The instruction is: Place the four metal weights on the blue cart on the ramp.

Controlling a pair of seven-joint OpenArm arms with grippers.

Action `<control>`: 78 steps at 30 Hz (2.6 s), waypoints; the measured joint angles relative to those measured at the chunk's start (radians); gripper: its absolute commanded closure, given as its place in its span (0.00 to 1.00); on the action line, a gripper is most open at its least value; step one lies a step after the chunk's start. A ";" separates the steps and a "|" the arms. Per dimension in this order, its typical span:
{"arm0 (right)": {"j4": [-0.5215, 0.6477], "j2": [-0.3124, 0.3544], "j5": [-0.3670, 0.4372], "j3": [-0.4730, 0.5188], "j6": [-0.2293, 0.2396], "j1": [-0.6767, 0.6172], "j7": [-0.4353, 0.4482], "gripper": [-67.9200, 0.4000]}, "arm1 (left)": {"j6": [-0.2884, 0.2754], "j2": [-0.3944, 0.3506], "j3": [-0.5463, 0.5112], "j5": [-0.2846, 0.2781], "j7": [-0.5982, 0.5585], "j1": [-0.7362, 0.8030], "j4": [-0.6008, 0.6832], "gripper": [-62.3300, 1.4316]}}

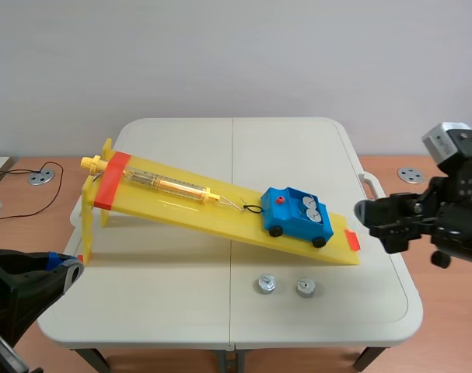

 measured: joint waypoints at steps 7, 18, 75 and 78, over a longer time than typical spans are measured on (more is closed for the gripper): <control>0.201 0.096 0.002 0.019 0.008 -0.138 -0.011 0.62 | 0.000 0.000 0.000 0.000 0.000 0.000 0.000 0.93; 0.307 0.131 -0.045 0.006 0.025 -0.241 -0.026 0.61 | 0.000 0.000 0.000 0.000 0.000 0.000 0.000 0.93; -0.288 -0.105 -0.544 -0.537 -0.242 0.066 0.301 0.64 | 0.000 0.000 0.000 0.000 0.000 0.000 0.000 0.93; -0.294 -0.105 -0.545 -0.539 -0.242 0.066 0.301 0.64 | 0.000 0.000 0.000 0.000 0.000 0.000 0.000 0.93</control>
